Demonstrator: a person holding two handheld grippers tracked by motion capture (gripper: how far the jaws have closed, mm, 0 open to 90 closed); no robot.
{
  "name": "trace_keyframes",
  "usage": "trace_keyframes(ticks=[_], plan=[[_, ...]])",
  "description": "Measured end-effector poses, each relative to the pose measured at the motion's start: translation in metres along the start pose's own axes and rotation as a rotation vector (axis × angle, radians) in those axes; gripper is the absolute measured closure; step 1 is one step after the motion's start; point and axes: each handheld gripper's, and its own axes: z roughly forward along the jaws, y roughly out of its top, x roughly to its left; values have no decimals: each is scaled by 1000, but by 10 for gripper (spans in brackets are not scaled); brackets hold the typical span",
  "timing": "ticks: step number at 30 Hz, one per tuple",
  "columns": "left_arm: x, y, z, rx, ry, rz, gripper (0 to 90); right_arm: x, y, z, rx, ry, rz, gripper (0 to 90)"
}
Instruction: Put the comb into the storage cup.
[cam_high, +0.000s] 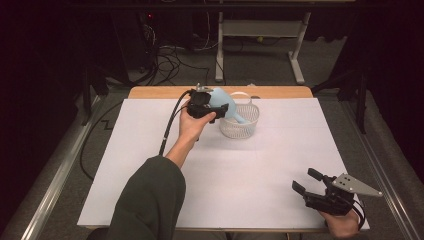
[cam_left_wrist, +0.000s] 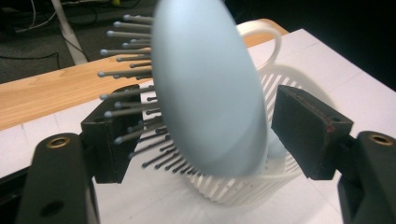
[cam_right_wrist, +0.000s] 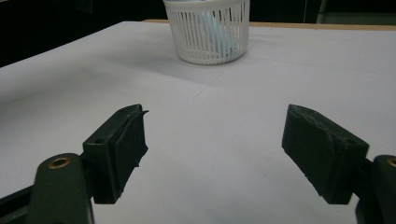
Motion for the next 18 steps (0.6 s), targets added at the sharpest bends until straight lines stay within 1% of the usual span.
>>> trace_keyframes(ticks=[4, 18], plan=[[3, -1, -2, 6, 3, -1, 262, 0, 0, 0, 1, -1, -2, 225], [5, -4, -9, -10, 6, 4, 262, 1, 0, 0, 1, -3, -5, 224]])
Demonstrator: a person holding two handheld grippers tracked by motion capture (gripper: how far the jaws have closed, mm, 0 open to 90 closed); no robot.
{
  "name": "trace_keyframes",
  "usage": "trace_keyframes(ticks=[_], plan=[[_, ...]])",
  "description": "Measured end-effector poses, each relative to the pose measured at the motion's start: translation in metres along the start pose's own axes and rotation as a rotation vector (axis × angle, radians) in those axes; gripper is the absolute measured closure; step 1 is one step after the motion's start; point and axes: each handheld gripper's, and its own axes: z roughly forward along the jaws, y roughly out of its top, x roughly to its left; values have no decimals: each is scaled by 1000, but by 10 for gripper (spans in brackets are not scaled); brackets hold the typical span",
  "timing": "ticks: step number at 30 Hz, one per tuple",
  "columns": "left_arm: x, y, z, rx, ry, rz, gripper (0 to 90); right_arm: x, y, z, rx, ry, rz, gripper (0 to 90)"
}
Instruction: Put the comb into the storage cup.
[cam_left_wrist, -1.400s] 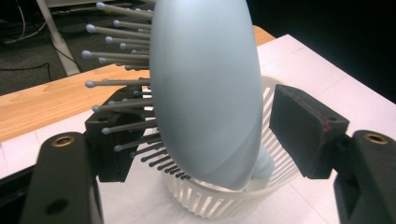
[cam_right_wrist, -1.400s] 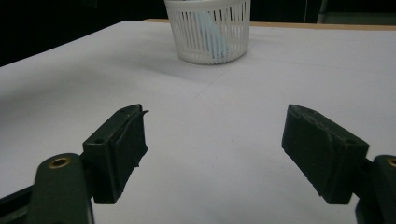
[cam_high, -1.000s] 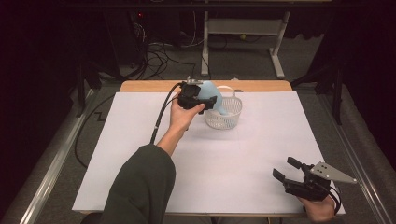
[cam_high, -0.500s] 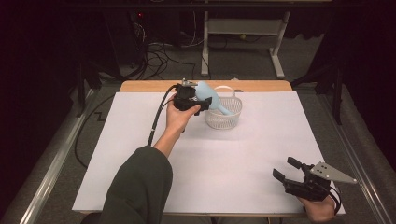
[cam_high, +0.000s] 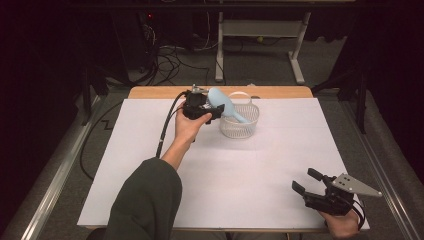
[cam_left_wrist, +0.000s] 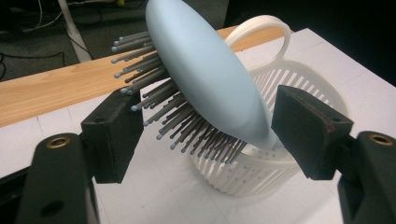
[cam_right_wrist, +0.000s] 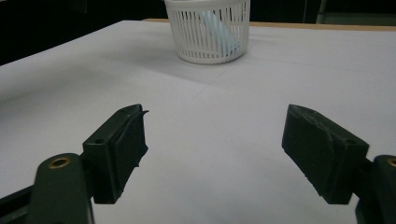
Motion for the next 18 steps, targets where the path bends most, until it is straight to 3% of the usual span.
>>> trace_keyframes(ticks=[18], plan=[[6, 3, -21, -46, 9, 11, 261, 0, 0, 1, 3, -3, 0, 224]])
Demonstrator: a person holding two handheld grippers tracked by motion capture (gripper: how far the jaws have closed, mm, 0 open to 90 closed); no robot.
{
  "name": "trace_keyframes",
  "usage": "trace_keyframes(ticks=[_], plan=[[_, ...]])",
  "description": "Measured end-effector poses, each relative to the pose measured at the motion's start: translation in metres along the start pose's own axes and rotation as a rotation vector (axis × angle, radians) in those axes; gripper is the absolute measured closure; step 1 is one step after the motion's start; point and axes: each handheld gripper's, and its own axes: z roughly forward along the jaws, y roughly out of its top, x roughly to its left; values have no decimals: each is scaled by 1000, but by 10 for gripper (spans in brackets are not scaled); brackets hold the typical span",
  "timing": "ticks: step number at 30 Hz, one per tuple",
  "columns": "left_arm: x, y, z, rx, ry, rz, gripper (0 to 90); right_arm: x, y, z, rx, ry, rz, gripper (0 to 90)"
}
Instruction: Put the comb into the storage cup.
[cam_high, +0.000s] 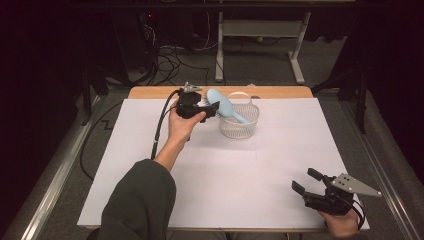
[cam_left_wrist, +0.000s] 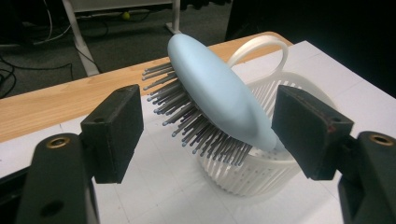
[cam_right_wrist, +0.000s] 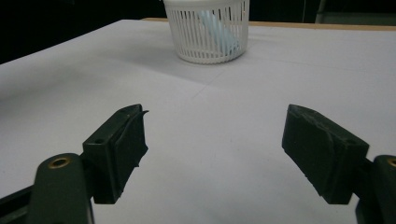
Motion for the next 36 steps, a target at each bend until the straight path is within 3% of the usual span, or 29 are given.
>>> trace_keyframes(ticks=[4, 9, 36], plan=[[0, 1, -4, -11, -4, 2, 260, 0, 0, 0, -1, -2, 1, 224], [-1, 1, -10, -15, -9, 32, 236, 0, 0, 0, 2, -2, -1, 224], [8, -2, -33, -40, -13, 47, 230, 0, 0, 0, -2, -7, 1, 224]])
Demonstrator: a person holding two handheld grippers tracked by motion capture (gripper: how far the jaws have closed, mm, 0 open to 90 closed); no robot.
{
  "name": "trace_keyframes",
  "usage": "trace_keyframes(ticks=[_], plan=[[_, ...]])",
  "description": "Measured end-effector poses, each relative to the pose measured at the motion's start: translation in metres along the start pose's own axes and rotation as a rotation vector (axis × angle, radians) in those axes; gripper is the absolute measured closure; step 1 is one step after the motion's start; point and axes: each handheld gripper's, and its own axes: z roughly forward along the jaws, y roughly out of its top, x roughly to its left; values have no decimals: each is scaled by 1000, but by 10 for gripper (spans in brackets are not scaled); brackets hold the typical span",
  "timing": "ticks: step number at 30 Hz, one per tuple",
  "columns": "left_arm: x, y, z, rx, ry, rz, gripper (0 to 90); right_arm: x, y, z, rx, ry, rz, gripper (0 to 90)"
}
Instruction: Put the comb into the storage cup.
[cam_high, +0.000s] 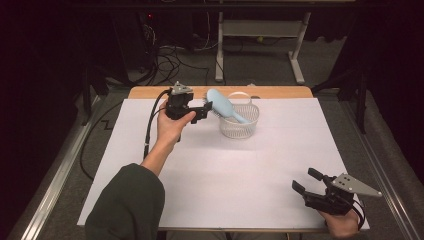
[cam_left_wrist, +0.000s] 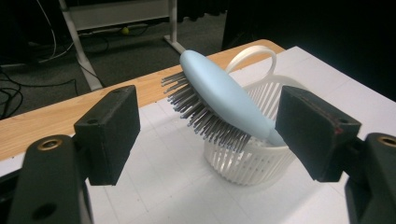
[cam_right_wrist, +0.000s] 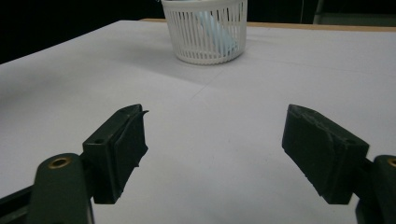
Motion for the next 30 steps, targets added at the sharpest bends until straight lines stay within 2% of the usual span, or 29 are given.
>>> trace_keyframes(ticks=[21, 30], plan=[[4, -7, -20, -19, 3, 14, 231, 0, 0, 0, 1, -2, 0, 224], [8, -13, -27, -31, -1, -1, 232, 0, 0, 0, 2, -5, -1, 224]])
